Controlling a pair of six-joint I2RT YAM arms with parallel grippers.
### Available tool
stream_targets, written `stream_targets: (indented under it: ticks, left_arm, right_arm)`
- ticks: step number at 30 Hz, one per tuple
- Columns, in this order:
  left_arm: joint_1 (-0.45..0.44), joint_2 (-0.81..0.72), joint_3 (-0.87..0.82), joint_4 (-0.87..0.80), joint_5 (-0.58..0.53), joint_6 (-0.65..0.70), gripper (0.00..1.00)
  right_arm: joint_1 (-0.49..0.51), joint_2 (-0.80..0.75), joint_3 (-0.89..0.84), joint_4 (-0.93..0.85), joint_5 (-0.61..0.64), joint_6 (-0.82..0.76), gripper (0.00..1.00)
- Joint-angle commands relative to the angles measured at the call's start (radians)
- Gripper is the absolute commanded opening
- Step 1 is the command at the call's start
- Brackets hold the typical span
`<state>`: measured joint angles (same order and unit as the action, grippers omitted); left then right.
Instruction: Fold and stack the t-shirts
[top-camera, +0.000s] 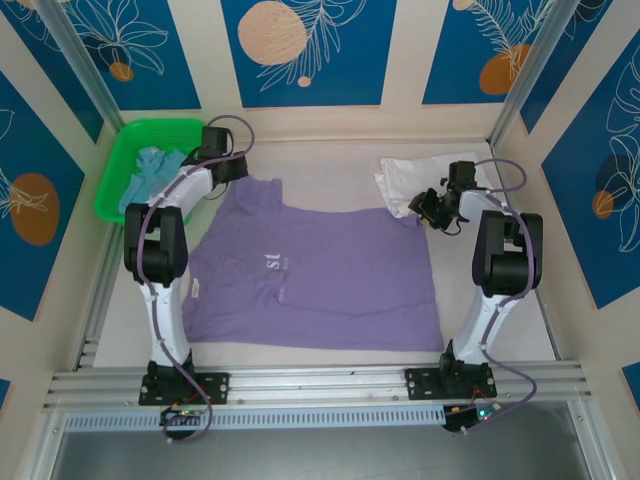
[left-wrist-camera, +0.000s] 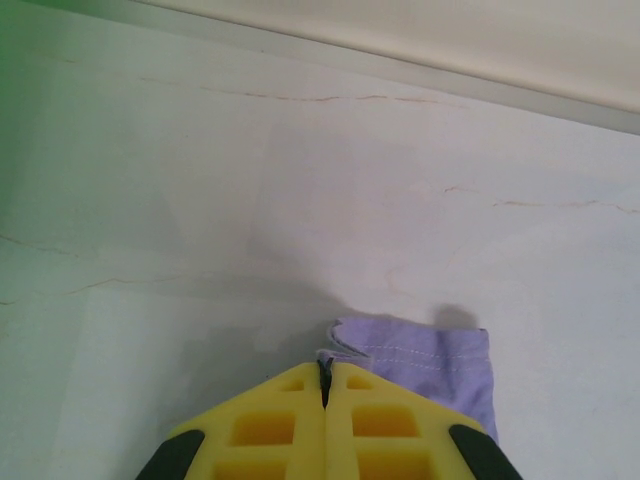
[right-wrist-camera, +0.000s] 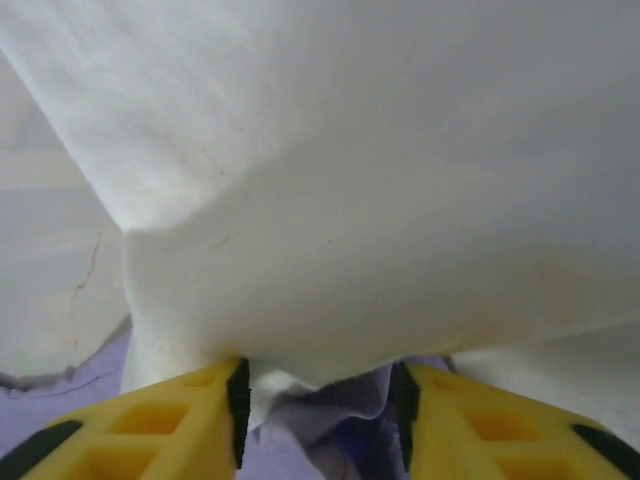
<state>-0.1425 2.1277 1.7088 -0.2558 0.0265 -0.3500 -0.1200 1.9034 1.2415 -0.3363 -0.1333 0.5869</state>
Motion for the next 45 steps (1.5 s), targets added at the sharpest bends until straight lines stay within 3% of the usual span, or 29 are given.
stream_targets:
  ticks: [1, 6, 12, 19, 27, 36, 45]
  left_arm:
    - [-0.009, -0.033, -0.049, 0.075, 0.017, -0.049, 0.0]
    - [-0.029, -0.066, -0.117, 0.165, -0.002, -0.058, 0.0]
    - [-0.04, -0.092, -0.171, 0.236, -0.01, -0.055, 0.0]
    - [-0.043, -0.086, -0.173, 0.244, -0.017, -0.033, 0.0]
    - [-0.043, -0.077, -0.163, 0.246, -0.034, -0.018, 0.0]
    - [-0.043, -0.066, -0.151, 0.239, -0.04, -0.017, 0.0]
    - [-0.043, -0.061, -0.148, 0.236, -0.04, -0.017, 0.0]
  right_arm:
    - [-0.036, -0.092, -0.016, 0.004, -0.037, 0.048, 0.49]
    - [-0.044, -0.054, 0.121, -0.098, 0.016, 0.055, 0.49]
    - [-0.012, 0.214, 0.495, -0.283, 0.183, 0.027, 0.44]
    - [0.019, 0.52, 0.889, -0.448, 0.193, 0.008, 0.39]
    - [-0.03, 0.741, 1.178, -0.603, 0.144, 0.164, 0.38]
    - [-0.112, 0.812, 1.193, -0.495, 0.097, 0.403, 0.4]
    - [-0.117, 0.862, 1.35, -0.425, 0.055, 0.364, 0.38]
